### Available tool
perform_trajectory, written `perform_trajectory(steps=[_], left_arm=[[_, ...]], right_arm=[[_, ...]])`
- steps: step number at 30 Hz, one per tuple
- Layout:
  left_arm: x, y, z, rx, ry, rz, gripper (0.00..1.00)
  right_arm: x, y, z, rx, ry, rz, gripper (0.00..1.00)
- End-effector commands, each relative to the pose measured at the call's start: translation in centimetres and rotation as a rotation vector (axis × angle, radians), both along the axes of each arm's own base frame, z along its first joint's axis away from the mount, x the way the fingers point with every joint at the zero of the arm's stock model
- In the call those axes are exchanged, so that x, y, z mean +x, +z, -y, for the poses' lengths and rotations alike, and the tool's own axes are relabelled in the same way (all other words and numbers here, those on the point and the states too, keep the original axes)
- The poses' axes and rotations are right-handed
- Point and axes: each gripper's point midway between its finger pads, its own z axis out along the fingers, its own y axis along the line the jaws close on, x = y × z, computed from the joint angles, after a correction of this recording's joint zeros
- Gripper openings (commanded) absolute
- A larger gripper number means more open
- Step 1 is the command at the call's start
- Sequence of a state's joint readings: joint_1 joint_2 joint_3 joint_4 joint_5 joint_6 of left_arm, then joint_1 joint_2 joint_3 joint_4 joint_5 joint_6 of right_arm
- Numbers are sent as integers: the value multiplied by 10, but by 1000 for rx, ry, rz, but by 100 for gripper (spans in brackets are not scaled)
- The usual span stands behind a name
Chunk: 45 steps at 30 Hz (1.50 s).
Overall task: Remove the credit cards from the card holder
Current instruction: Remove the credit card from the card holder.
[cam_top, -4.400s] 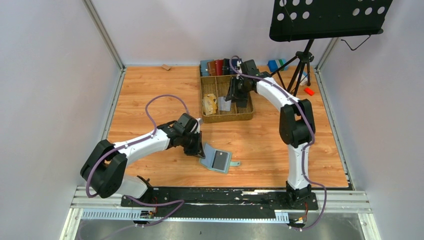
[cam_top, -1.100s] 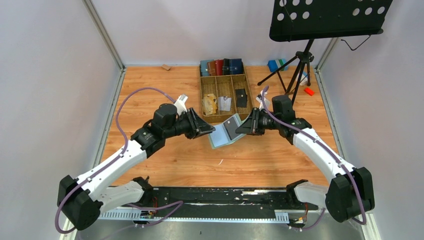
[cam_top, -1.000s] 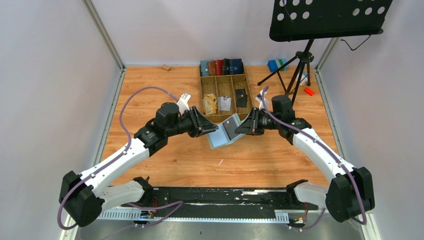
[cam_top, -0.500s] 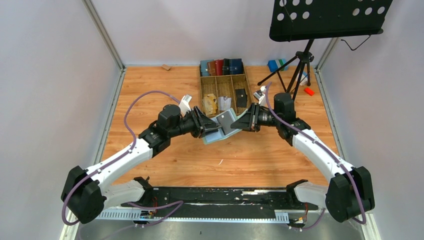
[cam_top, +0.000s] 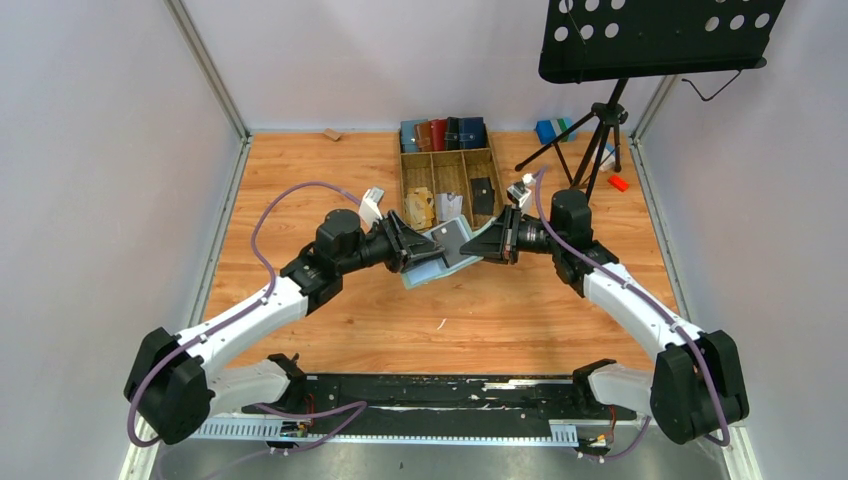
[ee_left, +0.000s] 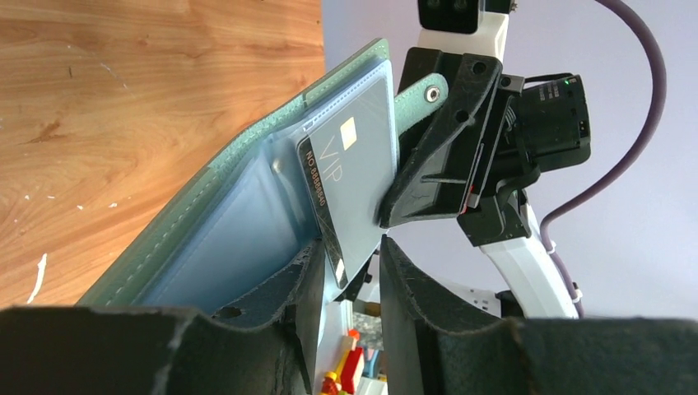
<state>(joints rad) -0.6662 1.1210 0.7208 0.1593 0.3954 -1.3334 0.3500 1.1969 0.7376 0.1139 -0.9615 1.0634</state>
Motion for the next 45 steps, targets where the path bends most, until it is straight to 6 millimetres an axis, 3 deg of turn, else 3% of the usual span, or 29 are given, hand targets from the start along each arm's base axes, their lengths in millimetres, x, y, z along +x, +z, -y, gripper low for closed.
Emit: perform_trajectory(steps=[1, 6, 17, 24, 32, 37, 39, 42, 45], left_arm=[[1, -1, 5, -29, -11, -2, 37], [1, -7, 4, -46, 1, -26, 35], [5, 9, 7, -174, 25, -24, 31], [6, 14, 5, -213, 39, -18, 14], [6, 17, -3, -228, 77, -3, 3], [3, 2, -3, -142, 64, -26, 0], [2, -8, -5, -82, 68, -48, 0], [-1, -21, -8, -16, 67, -86, 0], [-1, -28, -10, 15, 76, -106, 0]], right_arm=[[-6, 27, -4, 86, 54, 60, 0], [-8, 30, -6, 122, 56, 46, 0], [-15, 28, -15, 135, 99, 39, 0], [-19, 27, -20, 133, 122, 41, 0], [-17, 13, -19, 78, 117, 22, 3], [-18, 13, -18, 65, 112, 35, 18], [-16, 12, -18, 57, 101, 37, 19], [-14, 12, -17, 53, 86, 38, 10], [-12, 12, -17, 37, 76, 43, 13]])
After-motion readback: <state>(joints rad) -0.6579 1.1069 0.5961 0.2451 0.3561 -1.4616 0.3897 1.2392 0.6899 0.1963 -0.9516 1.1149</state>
